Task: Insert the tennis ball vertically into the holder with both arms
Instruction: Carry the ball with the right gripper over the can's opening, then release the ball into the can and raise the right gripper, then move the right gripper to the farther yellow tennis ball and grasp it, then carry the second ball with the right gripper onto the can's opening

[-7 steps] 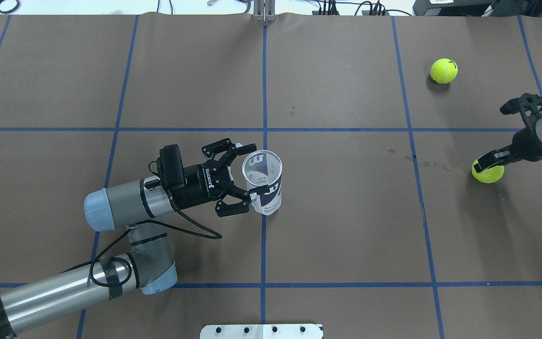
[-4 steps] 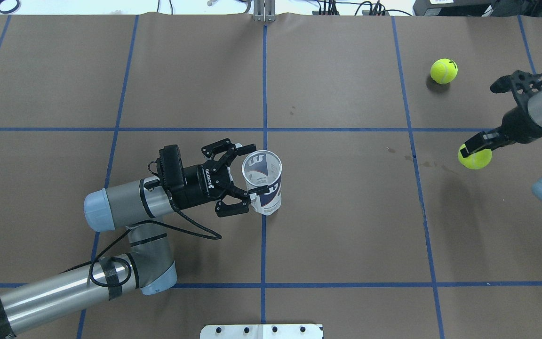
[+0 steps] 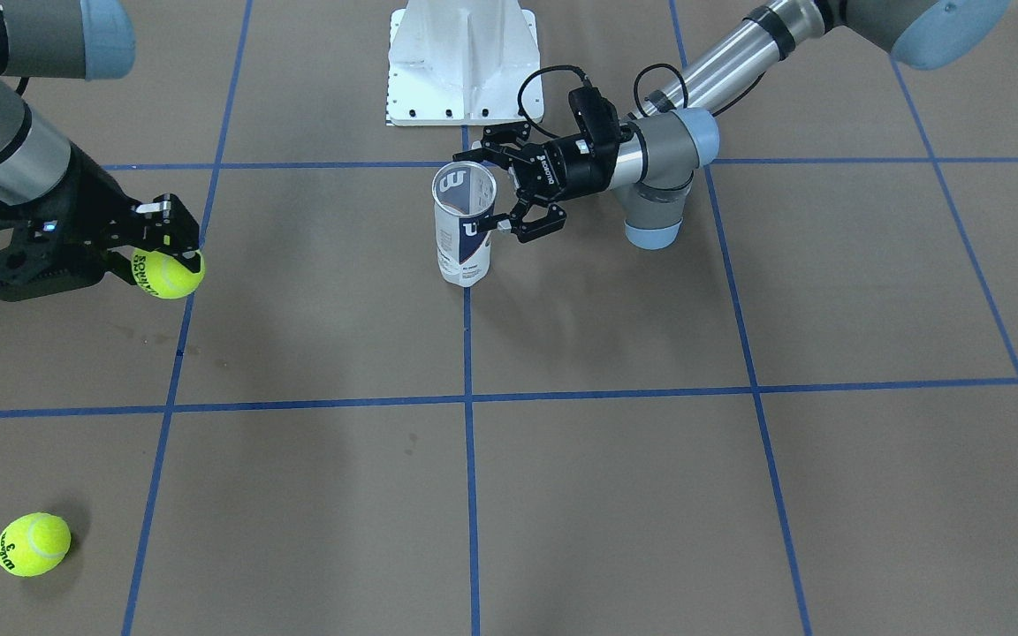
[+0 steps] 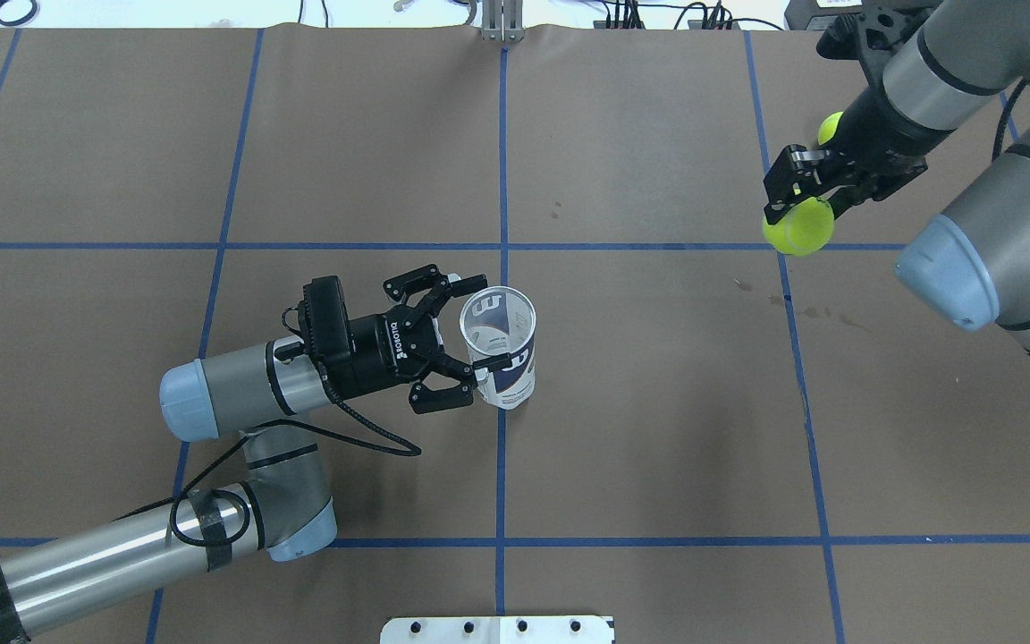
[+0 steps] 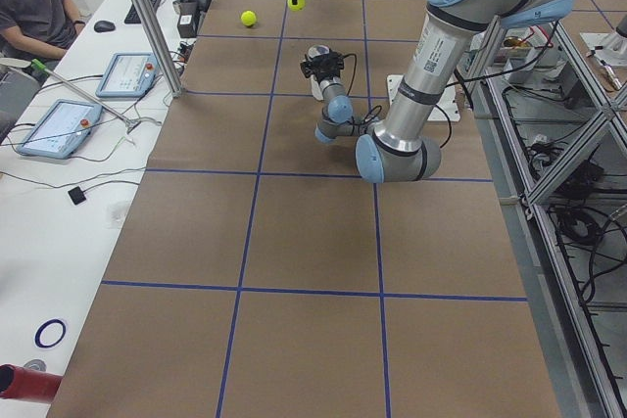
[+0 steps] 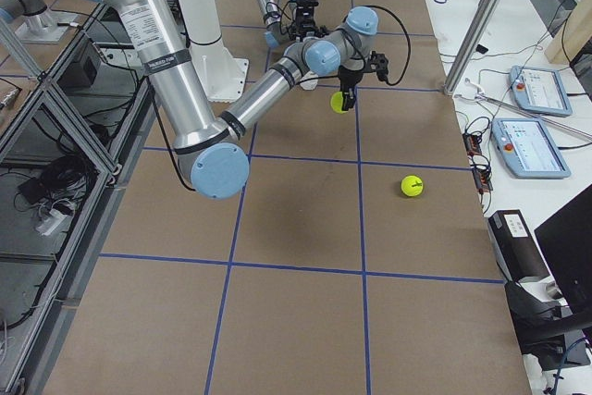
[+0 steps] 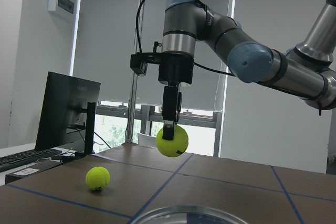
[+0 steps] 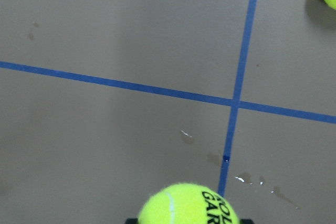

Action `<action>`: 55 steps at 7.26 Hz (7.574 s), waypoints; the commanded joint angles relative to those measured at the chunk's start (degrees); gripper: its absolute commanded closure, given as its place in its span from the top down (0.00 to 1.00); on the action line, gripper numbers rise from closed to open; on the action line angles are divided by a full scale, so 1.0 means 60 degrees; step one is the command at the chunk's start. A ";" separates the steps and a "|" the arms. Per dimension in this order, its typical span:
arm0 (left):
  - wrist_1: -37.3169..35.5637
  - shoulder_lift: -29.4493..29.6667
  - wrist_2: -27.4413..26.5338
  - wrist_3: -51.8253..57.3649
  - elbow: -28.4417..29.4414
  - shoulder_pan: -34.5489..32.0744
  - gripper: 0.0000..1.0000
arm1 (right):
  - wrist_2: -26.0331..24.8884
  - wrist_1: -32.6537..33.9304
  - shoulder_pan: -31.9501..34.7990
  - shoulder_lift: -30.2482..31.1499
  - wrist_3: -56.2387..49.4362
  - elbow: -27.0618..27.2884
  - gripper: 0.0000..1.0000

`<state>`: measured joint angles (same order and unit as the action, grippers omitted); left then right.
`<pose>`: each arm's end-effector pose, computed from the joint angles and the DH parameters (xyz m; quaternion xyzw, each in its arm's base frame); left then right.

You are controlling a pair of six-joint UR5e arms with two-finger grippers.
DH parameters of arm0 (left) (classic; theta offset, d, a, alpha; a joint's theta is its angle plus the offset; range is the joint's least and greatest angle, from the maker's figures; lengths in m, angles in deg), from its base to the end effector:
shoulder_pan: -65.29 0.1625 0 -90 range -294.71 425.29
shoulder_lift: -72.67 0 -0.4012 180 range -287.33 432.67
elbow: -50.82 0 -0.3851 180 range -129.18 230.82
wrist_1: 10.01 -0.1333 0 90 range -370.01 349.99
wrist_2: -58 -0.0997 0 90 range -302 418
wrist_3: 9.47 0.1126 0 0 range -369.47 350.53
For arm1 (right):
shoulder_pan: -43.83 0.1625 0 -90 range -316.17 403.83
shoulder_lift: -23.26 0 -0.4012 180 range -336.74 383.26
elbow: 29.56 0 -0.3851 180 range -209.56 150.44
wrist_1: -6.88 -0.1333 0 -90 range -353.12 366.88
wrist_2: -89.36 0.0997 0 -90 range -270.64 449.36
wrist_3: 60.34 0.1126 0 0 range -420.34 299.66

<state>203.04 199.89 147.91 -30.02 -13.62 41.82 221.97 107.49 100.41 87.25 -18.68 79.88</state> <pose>0.5245 -0.3732 0.2541 0.6692 0.6355 0.1497 0.3547 -0.2692 -0.5116 0.2597 0.0099 -0.4448 -0.0446 0.8944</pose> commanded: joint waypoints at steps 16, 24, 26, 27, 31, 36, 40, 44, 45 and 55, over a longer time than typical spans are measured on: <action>-0.0044 -0.0067 -0.0015 -0.0046 -0.0172 0.0103 1.00 | -0.2429 0.0137 -0.3687 -0.3502 0.4996 -0.0121 0.01; -0.0044 -0.0052 -0.0015 -0.0046 -0.0172 0.0103 1.00 | -0.2457 0.0152 -0.3731 -0.3473 0.5010 -0.0165 0.90; -0.0044 -0.0052 -0.0015 -0.0046 -0.0172 0.0103 1.00 | -0.2399 0.0152 -0.3412 -0.3095 0.4996 0.0068 0.92; -0.0044 -0.0067 -0.0015 -0.0046 -0.0172 0.0103 1.00 | -0.2355 0.0123 -0.2800 -0.2309 0.4734 0.0316 0.96; -0.0044 -0.0067 -0.0029 -0.0046 -0.0187 0.0103 1.00 | -0.1886 0.0093 0.0232 -0.0908 -0.0124 -0.1795 0.96; -0.0030 -0.0227 -0.0015 -0.0046 -0.0332 0.0103 1.00 | -0.1944 -0.5210 0.1367 -0.1919 -0.0542 -0.8517 0.95; -0.0044 -0.0272 -0.0015 -0.0046 -0.0421 0.0103 1.00 | -0.2559 -0.6000 0.1030 -0.2023 -0.0410 -0.9349 0.94; -0.0044 -0.0272 -0.0015 -0.0046 -0.0392 0.0103 1.00 | -0.2692 -0.6015 0.0927 -0.1964 -0.0497 -0.9393 0.45; -0.0044 -0.0272 -0.0015 -0.0046 -0.0392 0.0103 1.00 | -0.2692 -0.6015 0.0927 -0.1949 -0.0498 -0.9379 0.20; -0.0176 -0.0257 0.0000 -0.0046 -0.0348 0.0117 1.00 | -0.1842 -0.0683 -0.2905 -0.1945 0.6745 0.0611 0.00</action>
<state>201.99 198.35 147.91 -30.30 -15.71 42.52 211.04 102.84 87.11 77.99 15.87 81.33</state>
